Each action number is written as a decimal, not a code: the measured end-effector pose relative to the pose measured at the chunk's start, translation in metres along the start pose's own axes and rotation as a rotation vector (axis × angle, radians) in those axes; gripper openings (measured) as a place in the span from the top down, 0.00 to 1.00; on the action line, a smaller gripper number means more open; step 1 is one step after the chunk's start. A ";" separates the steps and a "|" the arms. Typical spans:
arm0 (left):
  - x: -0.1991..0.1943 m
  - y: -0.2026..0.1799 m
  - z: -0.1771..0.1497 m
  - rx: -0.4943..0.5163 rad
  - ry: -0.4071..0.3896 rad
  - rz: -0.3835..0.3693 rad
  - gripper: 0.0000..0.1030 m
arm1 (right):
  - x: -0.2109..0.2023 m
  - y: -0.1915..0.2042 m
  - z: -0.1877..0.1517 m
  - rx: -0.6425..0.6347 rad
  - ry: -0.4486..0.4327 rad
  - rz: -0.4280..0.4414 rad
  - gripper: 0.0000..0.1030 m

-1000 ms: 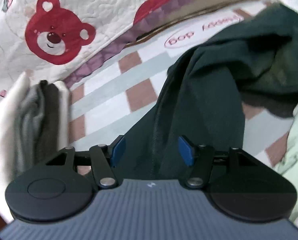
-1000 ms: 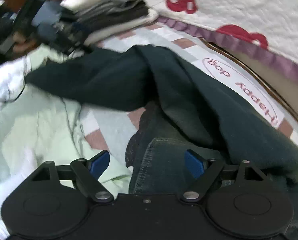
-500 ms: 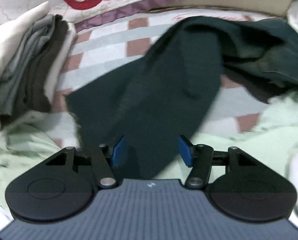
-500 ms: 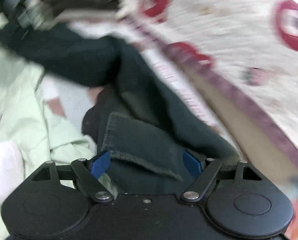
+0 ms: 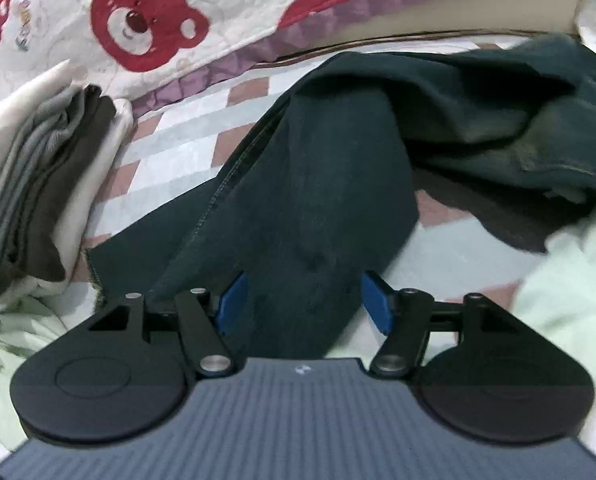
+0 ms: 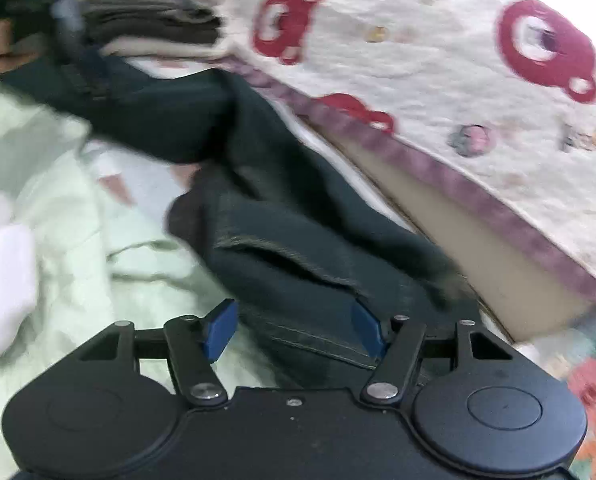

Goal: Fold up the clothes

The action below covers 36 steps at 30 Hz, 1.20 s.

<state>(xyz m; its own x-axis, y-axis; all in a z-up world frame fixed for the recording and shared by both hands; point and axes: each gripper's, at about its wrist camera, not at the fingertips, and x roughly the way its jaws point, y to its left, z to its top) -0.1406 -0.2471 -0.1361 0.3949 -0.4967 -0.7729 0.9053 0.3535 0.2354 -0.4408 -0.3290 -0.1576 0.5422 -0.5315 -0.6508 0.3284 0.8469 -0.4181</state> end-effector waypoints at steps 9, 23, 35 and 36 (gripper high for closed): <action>0.013 0.036 0.005 -0.446 0.020 -0.094 0.40 | 0.053 0.027 -0.016 -0.284 -0.006 -0.300 0.27; 0.018 0.020 0.002 -0.249 -0.032 -0.163 0.34 | -0.001 -0.063 0.000 0.101 -0.121 -0.362 0.91; 0.013 0.015 -0.002 -0.259 -0.075 -0.064 0.33 | 0.017 -0.101 -0.013 0.277 -0.082 -0.353 0.90; 0.011 0.020 -0.001 -0.290 -0.082 -0.084 0.33 | 0.016 -0.107 -0.013 0.312 -0.089 -0.341 0.90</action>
